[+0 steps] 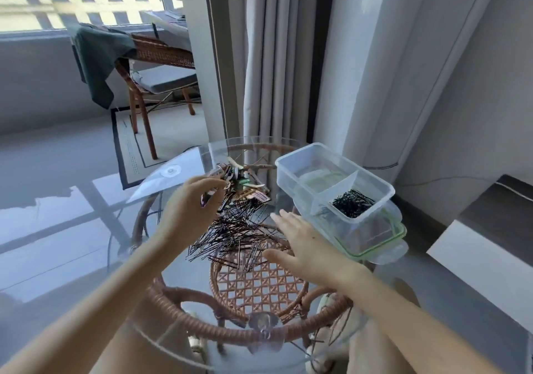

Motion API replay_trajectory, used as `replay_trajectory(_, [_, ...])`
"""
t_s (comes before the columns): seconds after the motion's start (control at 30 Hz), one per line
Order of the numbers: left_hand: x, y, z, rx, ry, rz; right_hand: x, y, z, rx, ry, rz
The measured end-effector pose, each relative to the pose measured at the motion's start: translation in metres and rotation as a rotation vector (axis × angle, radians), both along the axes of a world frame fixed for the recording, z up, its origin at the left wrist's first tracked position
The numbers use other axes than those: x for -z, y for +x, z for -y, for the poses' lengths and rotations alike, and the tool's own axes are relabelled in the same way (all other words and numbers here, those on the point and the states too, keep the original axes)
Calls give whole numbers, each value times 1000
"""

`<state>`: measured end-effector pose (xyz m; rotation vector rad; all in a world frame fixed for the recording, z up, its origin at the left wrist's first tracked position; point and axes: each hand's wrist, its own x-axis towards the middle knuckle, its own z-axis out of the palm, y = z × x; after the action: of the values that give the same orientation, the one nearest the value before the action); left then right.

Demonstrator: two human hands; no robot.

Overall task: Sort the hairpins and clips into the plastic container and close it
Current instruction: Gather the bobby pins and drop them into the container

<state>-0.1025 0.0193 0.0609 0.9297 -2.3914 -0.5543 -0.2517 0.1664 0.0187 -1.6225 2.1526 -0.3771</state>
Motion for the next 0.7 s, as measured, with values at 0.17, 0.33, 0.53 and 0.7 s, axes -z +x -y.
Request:
replay_trajectory(0.17, [63,38,8,-149,170,167,40,11,41,198,-138,7])
replay_trajectory(0.33, [81,12,-1,-159,168,74,43,36,68,159,-177,32])
replay_trajectory(0.53, [81,-5,-29,-164,265,-112,35,64,60,87,-307,210])
replay_trajectory(0.7, [69,22,-21,70,598,-211,17,54,29,82,-340,355])
